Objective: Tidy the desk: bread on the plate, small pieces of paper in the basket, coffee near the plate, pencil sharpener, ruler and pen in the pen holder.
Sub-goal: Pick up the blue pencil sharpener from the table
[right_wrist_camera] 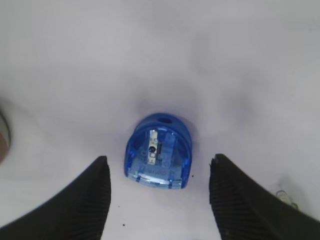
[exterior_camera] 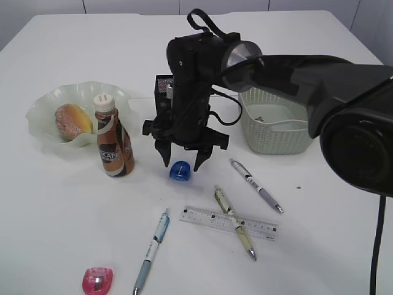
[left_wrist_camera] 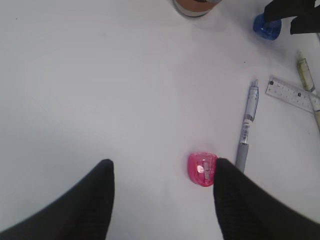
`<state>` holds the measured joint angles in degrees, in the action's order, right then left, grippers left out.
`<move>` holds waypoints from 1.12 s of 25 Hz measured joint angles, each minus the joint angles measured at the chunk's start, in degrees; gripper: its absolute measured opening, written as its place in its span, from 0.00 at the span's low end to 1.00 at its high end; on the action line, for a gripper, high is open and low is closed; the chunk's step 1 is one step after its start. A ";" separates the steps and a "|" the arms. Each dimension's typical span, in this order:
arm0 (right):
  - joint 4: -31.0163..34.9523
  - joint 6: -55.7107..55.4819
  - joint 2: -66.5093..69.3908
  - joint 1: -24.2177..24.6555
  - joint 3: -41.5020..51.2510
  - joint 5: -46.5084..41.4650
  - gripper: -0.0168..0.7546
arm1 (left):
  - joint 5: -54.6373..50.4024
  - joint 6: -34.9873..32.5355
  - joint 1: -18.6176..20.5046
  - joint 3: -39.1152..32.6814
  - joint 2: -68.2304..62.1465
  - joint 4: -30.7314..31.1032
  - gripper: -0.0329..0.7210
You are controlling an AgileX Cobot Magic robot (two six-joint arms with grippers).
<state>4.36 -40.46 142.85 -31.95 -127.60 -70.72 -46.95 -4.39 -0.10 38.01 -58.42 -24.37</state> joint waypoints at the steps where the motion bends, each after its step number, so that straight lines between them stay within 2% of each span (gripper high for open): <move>1: 0.00 0.00 0.04 0.00 0.00 0.00 0.62 | 0.00 0.00 0.00 0.00 0.00 0.00 0.65; 16: 0.82 -0.36 2.79 0.00 0.00 0.11 0.61 | 0.23 0.00 0.00 0.00 0.00 0.00 0.65; 18: 0.82 -0.36 2.79 0.00 0.00 0.11 0.59 | 0.23 0.00 0.00 0.00 0.00 0.00 0.65; 22: 0.82 -0.36 2.91 0.00 0.00 0.20 0.46 | 0.23 0.00 0.00 0.00 0.00 0.00 0.65; 28: 0.82 -0.08 2.91 0.00 0.00 0.20 0.42 | 0.23 0.00 0.00 0.00 0.00 0.00 0.65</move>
<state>5.18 -40.55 145.76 -31.95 -127.60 -70.52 -46.71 -4.39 -0.10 38.01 -58.42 -24.37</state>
